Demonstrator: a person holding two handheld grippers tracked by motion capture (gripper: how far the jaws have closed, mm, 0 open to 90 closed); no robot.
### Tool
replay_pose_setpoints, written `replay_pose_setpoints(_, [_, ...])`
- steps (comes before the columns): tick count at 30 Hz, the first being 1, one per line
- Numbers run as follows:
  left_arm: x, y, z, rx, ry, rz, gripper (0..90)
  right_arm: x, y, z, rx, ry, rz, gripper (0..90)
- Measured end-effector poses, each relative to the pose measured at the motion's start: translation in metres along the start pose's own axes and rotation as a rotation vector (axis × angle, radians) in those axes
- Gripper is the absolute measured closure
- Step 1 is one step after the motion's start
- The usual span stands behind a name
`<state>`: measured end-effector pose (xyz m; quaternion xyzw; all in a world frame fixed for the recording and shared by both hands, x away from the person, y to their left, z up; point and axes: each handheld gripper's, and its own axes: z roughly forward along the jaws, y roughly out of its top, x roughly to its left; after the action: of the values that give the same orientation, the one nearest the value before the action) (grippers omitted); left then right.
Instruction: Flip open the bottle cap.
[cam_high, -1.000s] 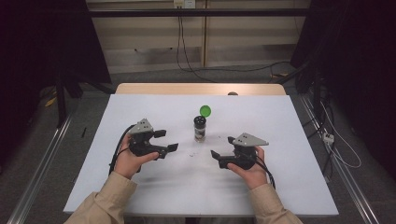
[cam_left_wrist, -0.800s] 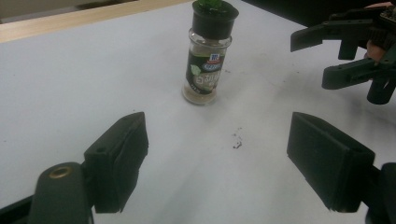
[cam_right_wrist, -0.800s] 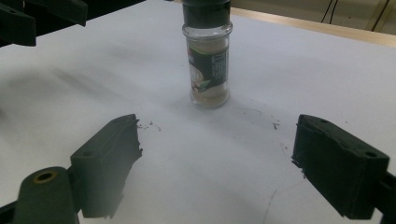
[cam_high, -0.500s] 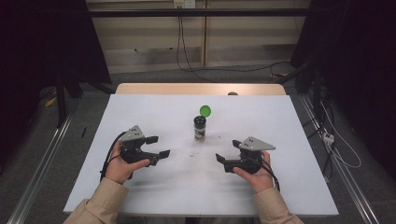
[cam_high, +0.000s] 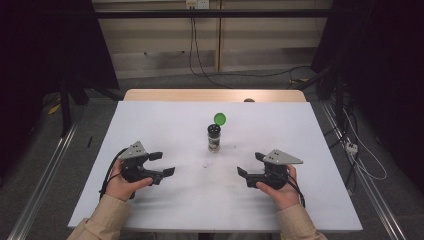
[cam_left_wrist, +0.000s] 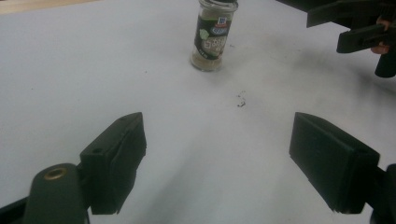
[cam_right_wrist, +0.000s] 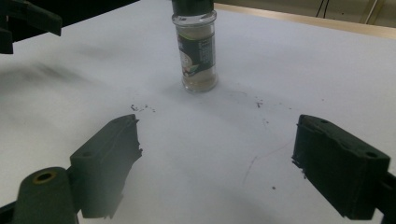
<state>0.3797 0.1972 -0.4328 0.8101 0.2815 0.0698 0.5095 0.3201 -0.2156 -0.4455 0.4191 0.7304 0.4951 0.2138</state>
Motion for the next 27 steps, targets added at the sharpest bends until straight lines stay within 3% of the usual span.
replay_pose_setpoints(27, [-0.001,-0.015,-0.019,0.008,0.026,-0.001,15.1,-0.018,-0.015,-0.032,-0.003,-0.039,0.009,13.6])
